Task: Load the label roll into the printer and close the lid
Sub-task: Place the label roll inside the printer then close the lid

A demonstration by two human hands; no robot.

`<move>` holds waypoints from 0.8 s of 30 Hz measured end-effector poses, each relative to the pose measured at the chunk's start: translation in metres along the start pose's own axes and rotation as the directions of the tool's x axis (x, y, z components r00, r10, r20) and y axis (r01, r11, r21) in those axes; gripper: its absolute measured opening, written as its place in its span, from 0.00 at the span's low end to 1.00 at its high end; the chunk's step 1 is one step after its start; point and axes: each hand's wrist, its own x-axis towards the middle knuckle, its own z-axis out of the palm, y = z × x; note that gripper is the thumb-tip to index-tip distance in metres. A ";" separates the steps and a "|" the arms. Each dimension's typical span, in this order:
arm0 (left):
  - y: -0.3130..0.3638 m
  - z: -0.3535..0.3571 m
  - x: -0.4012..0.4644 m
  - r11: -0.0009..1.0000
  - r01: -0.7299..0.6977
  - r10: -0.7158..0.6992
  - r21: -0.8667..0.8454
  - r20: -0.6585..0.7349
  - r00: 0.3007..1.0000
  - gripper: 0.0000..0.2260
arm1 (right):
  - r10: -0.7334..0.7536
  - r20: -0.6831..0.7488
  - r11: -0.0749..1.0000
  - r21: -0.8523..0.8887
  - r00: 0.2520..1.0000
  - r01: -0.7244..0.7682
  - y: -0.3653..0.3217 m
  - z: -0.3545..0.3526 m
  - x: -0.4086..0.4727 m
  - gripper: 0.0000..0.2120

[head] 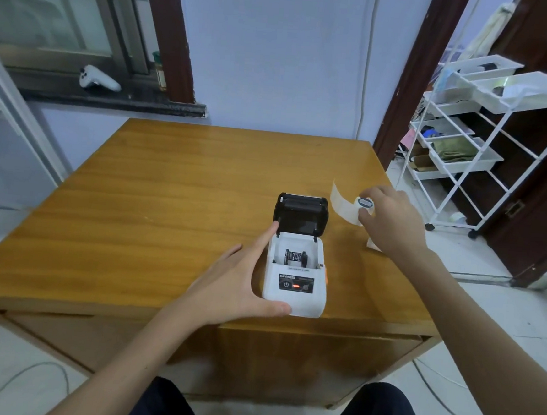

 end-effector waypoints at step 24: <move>-0.004 -0.001 0.003 1.000 -0.028 0.028 -0.005 -0.014 1.000 0.54 | -0.026 0.182 0.987 -0.152 0.983 0.054 0.009 0.020 0.033 0.25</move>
